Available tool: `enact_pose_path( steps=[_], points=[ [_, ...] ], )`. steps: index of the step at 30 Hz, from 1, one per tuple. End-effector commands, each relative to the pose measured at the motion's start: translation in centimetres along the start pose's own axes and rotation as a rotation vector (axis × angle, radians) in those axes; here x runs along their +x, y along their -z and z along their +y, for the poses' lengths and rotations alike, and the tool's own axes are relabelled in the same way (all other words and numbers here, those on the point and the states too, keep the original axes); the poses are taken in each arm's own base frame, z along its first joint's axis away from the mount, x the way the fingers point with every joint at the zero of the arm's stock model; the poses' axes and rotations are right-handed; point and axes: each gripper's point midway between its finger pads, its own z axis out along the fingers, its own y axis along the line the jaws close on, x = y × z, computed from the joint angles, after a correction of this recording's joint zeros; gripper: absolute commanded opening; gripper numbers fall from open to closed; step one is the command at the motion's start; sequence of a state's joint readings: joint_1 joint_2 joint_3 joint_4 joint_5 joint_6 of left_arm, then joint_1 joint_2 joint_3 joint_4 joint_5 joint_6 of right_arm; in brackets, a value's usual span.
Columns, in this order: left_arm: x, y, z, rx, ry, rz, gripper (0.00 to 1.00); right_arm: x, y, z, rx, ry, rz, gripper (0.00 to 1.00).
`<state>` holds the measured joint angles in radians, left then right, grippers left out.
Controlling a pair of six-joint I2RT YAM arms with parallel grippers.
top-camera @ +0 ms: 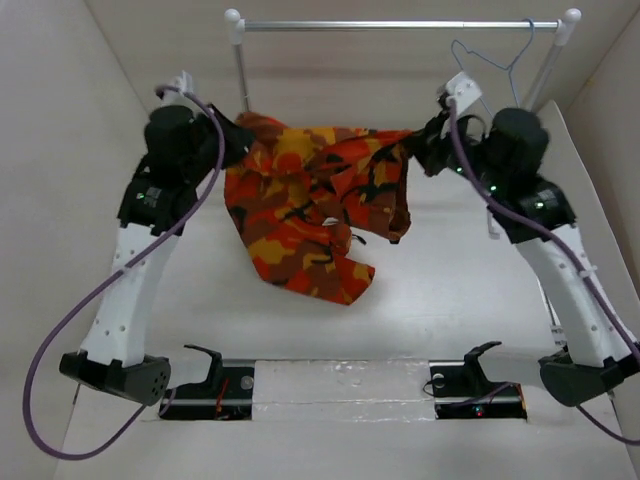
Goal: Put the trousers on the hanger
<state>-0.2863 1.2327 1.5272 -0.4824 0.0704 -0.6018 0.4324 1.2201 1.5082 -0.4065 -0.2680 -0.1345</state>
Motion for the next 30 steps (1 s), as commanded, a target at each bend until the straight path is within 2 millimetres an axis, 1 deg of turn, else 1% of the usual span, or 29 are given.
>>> enact_pose_path(
  steps=[1, 2, 3, 4, 5, 6, 7, 8, 9, 10, 11, 12, 13, 14, 15, 16, 17, 18, 19, 20, 21, 23, 24, 25, 26, 27, 28, 29, 30],
  points=[
    [-9.4, 7.0, -7.1, 0.172, -0.007, -0.248, 0.0, -6.6, 5.2, -1.3, 0.052, 0.138, -0.009, 0.0],
    [-10.0, 8.1, -8.2, 0.213, 0.02, -0.256, 0.0, -7.6, 5.9, -1.1, 0.045, 0.143, -0.023, 0.0],
    [-9.2, 8.9, -9.6, 0.276, 0.023, -0.234, 0.0, -8.0, 7.1, -0.2, 0.018, 0.142, -0.028, 0.0],
    [-8.1, 9.0, -10.2, 0.314, 0.026, -0.205, 0.0, -6.9, 7.3, 0.1, 0.003, 0.133, -0.006, 0.0],
    [-8.1, 11.4, -11.7, 0.427, 0.037, -0.235, 0.07, -5.5, 7.7, 0.1, 0.007, 0.127, 0.023, 0.0],
    [-3.3, 8.6, -10.3, 0.454, 0.035, -0.088, 0.21, -3.5, 7.9, 0.1, 0.017, 0.12, 0.064, 0.0],
    [-1.9, 8.4, -9.8, 0.473, 0.034, -0.061, 0.37, 1.3, 8.4, 0.3, 0.015, 0.095, 0.161, 0.0],
    [-0.2, 8.3, -8.7, 0.457, 0.028, -0.028, 0.57, 4.3, 8.9, -0.3, 0.035, 0.077, 0.228, 0.0],
    [2.6, 6.4, -6.0, 0.378, 0.002, 0.034, 0.63, 7.5, 9.6, -0.4, 0.039, 0.053, 0.303, 0.0],
    [3.7, 6.0, -4.4, 0.323, -0.002, 0.056, 0.67, 9.5, 10.9, -0.5, 0.067, 0.041, 0.328, 0.0],
    [4.9, 6.1, -2.3, 0.243, -0.014, 0.071, 0.82, 14.3, 11.4, -0.8, 0.102, -0.022, 0.43, 0.0],
    [5.6, 5.4, 0.6, 0.121, -0.025, 0.051, 0.88, 16.1, 13.0, -3.0, 0.239, -0.052, 0.474, 0.0],
    [6.6, 5.8, 2.5, 0.057, -0.022, 0.059, 0.93, 17.4, 13.9, -3.1, 0.265, -0.067, 0.471, 0.0],
    [6.2, 6.2, 3.0, 0.029, -0.016, 0.03, 0.94, 16.8, 14.3, -3.9, 0.302, -0.066, 0.441, 0.0],
    [6.7, 5.9, 4.7, -0.036, -0.009, 0.017, 0.94, 17.4, 14.1, -4.2, 0.304, -0.091, 0.434, 0.0],
    [6.9, 5.6, 5.7, -0.075, 0.008, 0.001, 0.94, 17.5, 13.9, -4.4, 0.307, -0.098, 0.443, 0.0],
    [7.5, 5.2, 6.6, -0.108, 0.015, 0.009, 0.96, 17.9, 13.5, -4.8, 0.319, -0.116, 0.459, 0.0],
    [8.5, 4.5, 8.1, -0.159, 0.011, 0.026, 0.96, 17.7, 13.4, -5.3, 0.333, -0.115, 0.45, 0.0],
    [9.5, 3.9, 8.8, -0.183, 0.016, 0.055, 0.97, 17.6, 13.4, -5.8, 0.346, -0.114, 0.456, 0.0],
    [11.0, 2.7, 10.2, -0.233, 0.028, 0.107, 0.99, 17.6, 13.8, -6.5, 0.387, -0.107, 0.477, 0.0],
    [13.4, 2.2, 11.3, -0.249, 0.043, 0.177, 0.99, 17.2, 14.4, -7.0, 0.422, -0.103, 0.477, 0.0],
    [16.7, 0.7, 12.2, -0.247, 0.109, 0.262, 0.99, 16.3, 15.2, -8.0, 0.486, -0.072, 0.452, 0.0],
    [19.3, 0.6, 14.0, -0.271, 0.162, 0.327, 0.99, 16.0, 15.2, -8.1, 0.488, -0.069, 0.45, 0.0],
    [20.4, 0.5, 14.5, -0.274, 0.187, 0.346, 0.99, 16.0, 14.9, -8.0, 0.472, -0.07, 0.45, 0.0],
    [20.2, 0.0, 14.3, -0.246, 0.229, 0.301, 0.99, 16.3, 14.6, -7.9, 0.455, -0.073, 0.455, 0.0],
    [21.9, 0.0, 15.4, -0.257, 0.25, 0.313, 0.98, 16.2, 14.0, -7.6, 0.422, -0.077, 0.444, 0.0],
    [22.3, -0.2, 15.1, -0.226, 0.268, 0.313, 0.95, 16.3, 13.7, -7.5, 0.41, -0.079, 0.441, 0.0],
    [22.5, -0.6, 14.7, -0.187, 0.282, 0.31, 0.88, 16.5, 13.5, -7.5, 0.401, -0.078, 0.441, 0.0],
    [23.8, -0.3, 14.8, -0.19, 0.318, 0.356, 0.87, 16.3, 13.5, -7.5, 0.401, -0.076, 0.436, 0.0]
  ],
)
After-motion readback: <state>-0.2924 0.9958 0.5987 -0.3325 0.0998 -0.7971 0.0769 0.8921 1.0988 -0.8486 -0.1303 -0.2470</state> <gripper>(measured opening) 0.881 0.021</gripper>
